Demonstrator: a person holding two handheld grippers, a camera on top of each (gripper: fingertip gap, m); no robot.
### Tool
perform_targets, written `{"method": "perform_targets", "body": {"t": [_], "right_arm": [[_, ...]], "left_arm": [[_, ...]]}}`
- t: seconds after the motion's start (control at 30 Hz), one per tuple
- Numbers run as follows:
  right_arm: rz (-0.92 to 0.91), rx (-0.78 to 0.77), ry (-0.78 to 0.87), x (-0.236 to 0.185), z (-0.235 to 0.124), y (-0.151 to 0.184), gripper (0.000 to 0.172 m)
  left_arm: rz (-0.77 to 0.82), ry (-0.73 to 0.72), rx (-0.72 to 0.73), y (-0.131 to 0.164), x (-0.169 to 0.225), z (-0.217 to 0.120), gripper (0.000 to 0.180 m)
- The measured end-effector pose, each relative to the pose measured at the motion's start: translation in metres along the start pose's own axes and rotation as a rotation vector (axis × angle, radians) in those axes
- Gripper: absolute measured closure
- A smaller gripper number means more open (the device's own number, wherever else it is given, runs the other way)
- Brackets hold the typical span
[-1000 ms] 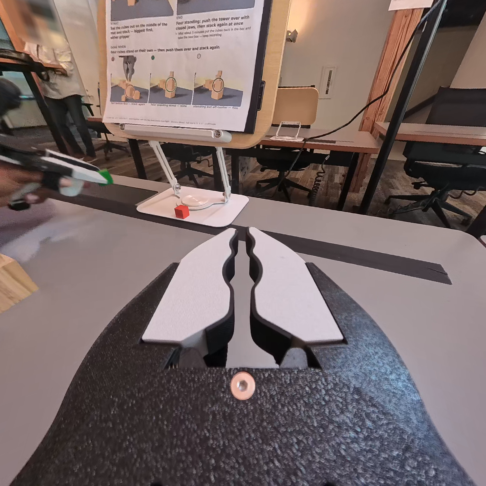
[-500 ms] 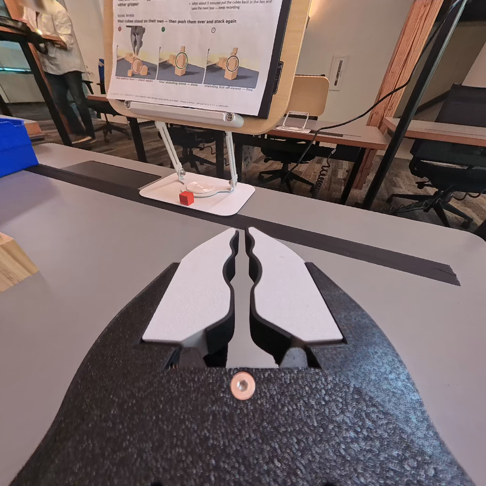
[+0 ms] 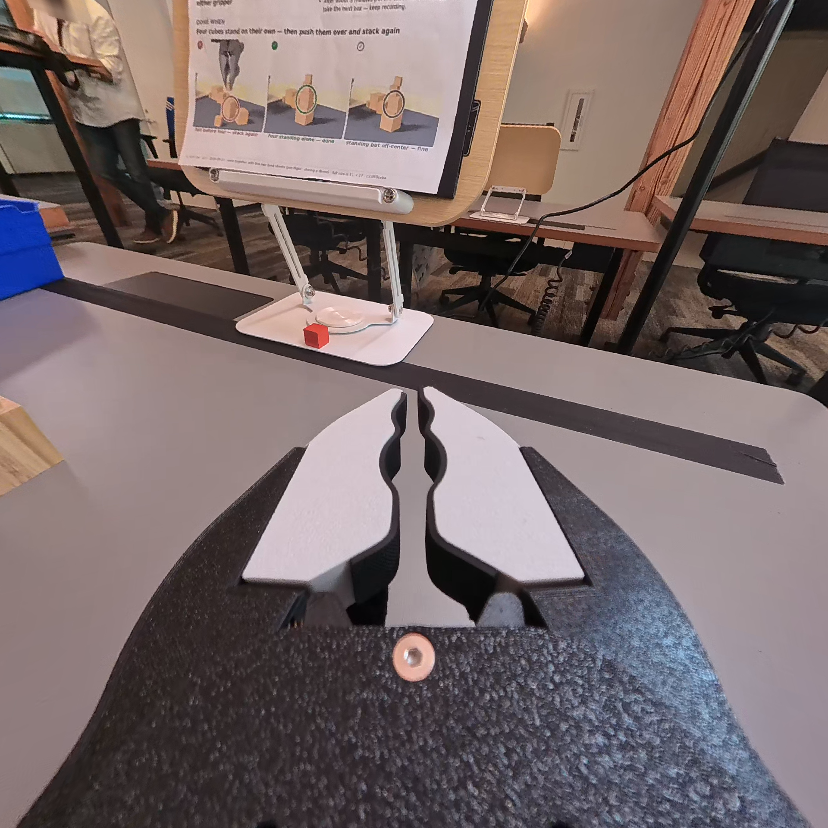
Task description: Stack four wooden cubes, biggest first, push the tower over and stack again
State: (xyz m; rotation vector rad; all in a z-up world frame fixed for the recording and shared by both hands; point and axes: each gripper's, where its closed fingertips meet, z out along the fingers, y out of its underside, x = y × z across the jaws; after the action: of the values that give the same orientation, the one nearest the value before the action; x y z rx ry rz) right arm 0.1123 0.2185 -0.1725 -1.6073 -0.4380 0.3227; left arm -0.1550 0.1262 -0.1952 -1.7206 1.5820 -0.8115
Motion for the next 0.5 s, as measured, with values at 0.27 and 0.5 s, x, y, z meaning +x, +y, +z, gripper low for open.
{"method": "perform_targets", "body": {"t": [0.27,0.5], "right_arm": [[0.0,-0.002,-0.003,-0.0004,0.0004,0.0005,0.167],[-0.001,-0.001,-0.004,-0.0006,0.0004,0.0005,0.167]], "left_arm": [[0.014,-0.001,-0.033,0.0023,0.0009,0.0003,0.152],[0.021,-0.023,-0.048,0.0043,-0.001,-0.0016,0.147]]}}
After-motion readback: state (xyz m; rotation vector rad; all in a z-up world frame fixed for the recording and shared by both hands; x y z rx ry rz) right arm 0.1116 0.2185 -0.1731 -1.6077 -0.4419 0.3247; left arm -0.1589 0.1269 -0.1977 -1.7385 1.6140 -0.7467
